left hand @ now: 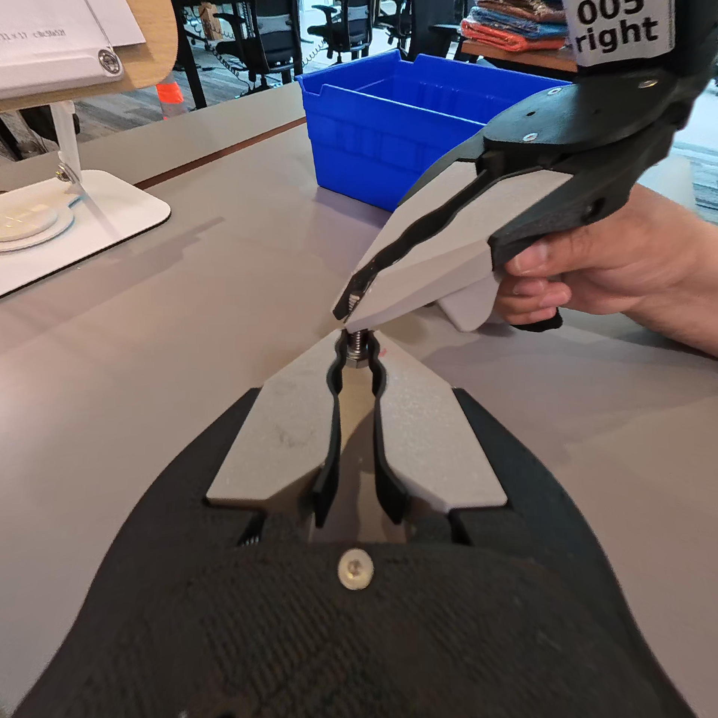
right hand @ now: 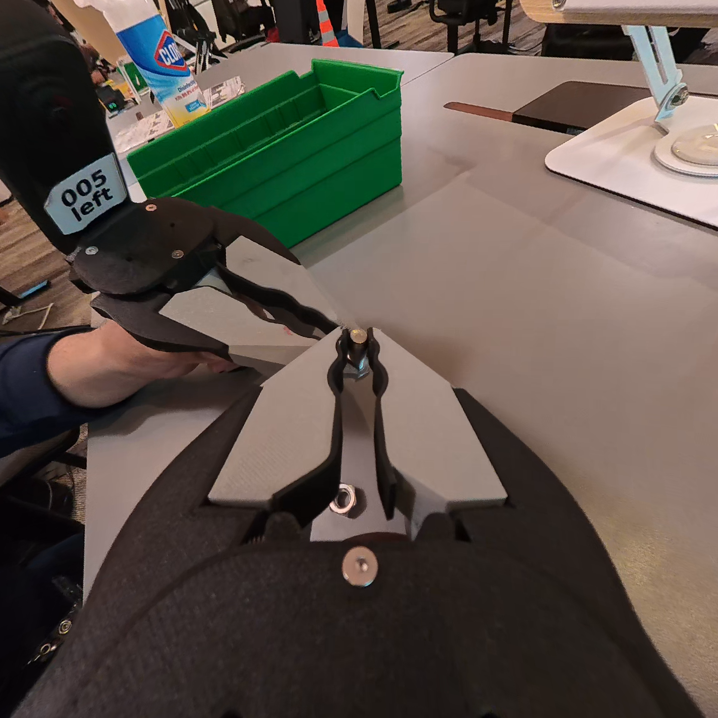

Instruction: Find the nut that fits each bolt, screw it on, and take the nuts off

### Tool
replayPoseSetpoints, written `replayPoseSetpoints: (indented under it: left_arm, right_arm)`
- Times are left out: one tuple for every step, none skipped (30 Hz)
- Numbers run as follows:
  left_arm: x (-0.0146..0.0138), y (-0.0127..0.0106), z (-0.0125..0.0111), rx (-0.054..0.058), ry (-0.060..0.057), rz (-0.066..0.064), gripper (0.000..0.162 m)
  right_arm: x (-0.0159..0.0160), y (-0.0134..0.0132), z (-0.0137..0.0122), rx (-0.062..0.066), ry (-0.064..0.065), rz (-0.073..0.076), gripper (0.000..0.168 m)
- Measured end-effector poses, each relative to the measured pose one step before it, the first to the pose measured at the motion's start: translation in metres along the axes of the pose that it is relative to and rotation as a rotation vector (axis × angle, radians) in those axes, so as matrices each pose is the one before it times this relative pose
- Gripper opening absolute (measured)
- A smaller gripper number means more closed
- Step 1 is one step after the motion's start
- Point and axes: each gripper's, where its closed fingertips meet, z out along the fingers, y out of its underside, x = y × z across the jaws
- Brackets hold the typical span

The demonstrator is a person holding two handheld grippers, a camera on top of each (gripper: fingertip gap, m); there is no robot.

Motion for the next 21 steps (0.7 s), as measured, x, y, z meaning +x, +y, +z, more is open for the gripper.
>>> replayPoseSetpoints:
  left_arm:
    - [0.00003,0.0003,-0.00001,-0.0025,-0.001,0.002,0.008]
    - [0.00002,0.00049,0.00005,-0.0044,-0.0007,0.0017,0.007]
    - [-0.00014,0.00061,0.00016,-0.004,-0.0008,0.0009,0.007]
    - [-0.00012,0.0007,0.00037,-0.0037,0.0006,-0.0009,0.007]
    - [-0.00007,0.00097,0.00033,-0.0044,0.0032,-0.0039,0.007]
    - [0.00006,0.00133,0.00048,-0.0056,0.0056,-0.008,0.007]
    - [-0.0001,0.00129,0.00017,-0.0062,0.0057,-0.0058,0.008]
    - [-0.00025,0.00092,-0.00005,-0.0045,0.0019,-0.0001,0.008]
    - [-0.00051,0.00084,-0.00017,-0.0039,-0.0022,0.0053,0.008]
    - [-0.00034,0.00094,0.0003,-0.0043,-0.0034,0.0094,0.008]
    - [-0.0001,0.00064,0.00029,-0.0025,-0.0034,0.0076,0.008]
    - [-0.00024,0.00034,-0.0002,-0.003,-0.0047,0.0043,0.008]
    - [-0.00015,-0.00037,-0.00033,0.001,-0.004,0.0069,0.008]
    - [0.00043,-0.00056,-0.00013,0.0049,0.0003,0.0067,0.007]
    - [0.00068,-0.00031,0.00007,0.0015,0.0048,-0.0015,0.007]
    - [0.00038,0.00001,0.00001,-0.0014,0.0057,-0.0067,0.007]
    - [0.00033,-0.00008,-0.00018,0.0001,0.0055,-0.0037,0.007]
    - [0.0004,-0.00061,-0.0006,0.0046,0.0057,-0.0008,0.007]
    - [0.00057,-0.0013,-0.0009,0.0079,0.0061,-0.0039,0.007]
    - [0.00078,-0.002,-0.00119,0.0118,0.0085,-0.0108,0.007]
    - [0.00136,-0.00244,-0.00102,0.0166,0.0165,-0.0176,0.007]
  right_arm:
    - [-0.00006,0.00022,0.00007,-0.0026,0.0023,-0.0042,0.007]
    - [0.00005,0.00045,0.00011,-0.0036,0.0015,-0.0029,0.007]
    - [0.00029,0.00059,0.00022,-0.003,0.0016,-0.002,0.007]
    - [0.00014,0.00053,0.00034,-0.0029,0.0026,-0.0035,0.007]
    - [0.00016,0.00085,0.0004,-0.0051,0.0041,-0.0074,0.007]
    - [-0.00018,0.0011,0.00063,-0.007,0.0062,-0.0139,0.007]
    - [-0.00043,0.00098,0.00071,-0.0067,0.0074,-0.0208,0.006]
    - [-0.00011,0.00051,0.00058,-0.0053,0.0134,-0.0257,0.006]
    - [0.00007,-0.00009,0.00022,-0.0027,0.0149,-0.0229,0.007]
    - [-0.00029,-0.0006,0.00013,-0.0001,0.0118,-0.0173,0.006]
    - [-0.00028,0.00061,0.00035,-0.0071,0.0106,-0.0153,0.006]
    - [0.00005,0.00024,0.00026,-0.0034,0.0096,-0.0135,0.006]
    - [0.00002,-0.00037,-0.00025,0.0011,0.0041,-0.0044,0.007]
    - [-0.00009,-0.00057,-0.00046,0.0018,-0.002,0.0032,0.006]
    - [-0.00025,-0.0002,-0.00047,0.0014,-0.0045,0.0033,0.006]
    - [-0.00013,-0.00001,-0.00021,0.0015,-0.0042,0.0019,0.006]
    - [-0.00045,-0.00027,-0.00002,0.0028,-0.0064,0.0049,0.006]
    - [-0.0009,-0.00088,-0.00029,0.0066,-0.0089,0.0053,0.006]
    - [-0.00099,-0.00153,-0.00045,0.0102,-0.0099,0.0031,0.006]
    - [-0.00128,-0.00219,-0.00084,0.0134,-0.0115,0.0057,0.006]
    - [-0.00163,-0.00273,-0.00125,0.0157,-0.0161,0.01,0.006]
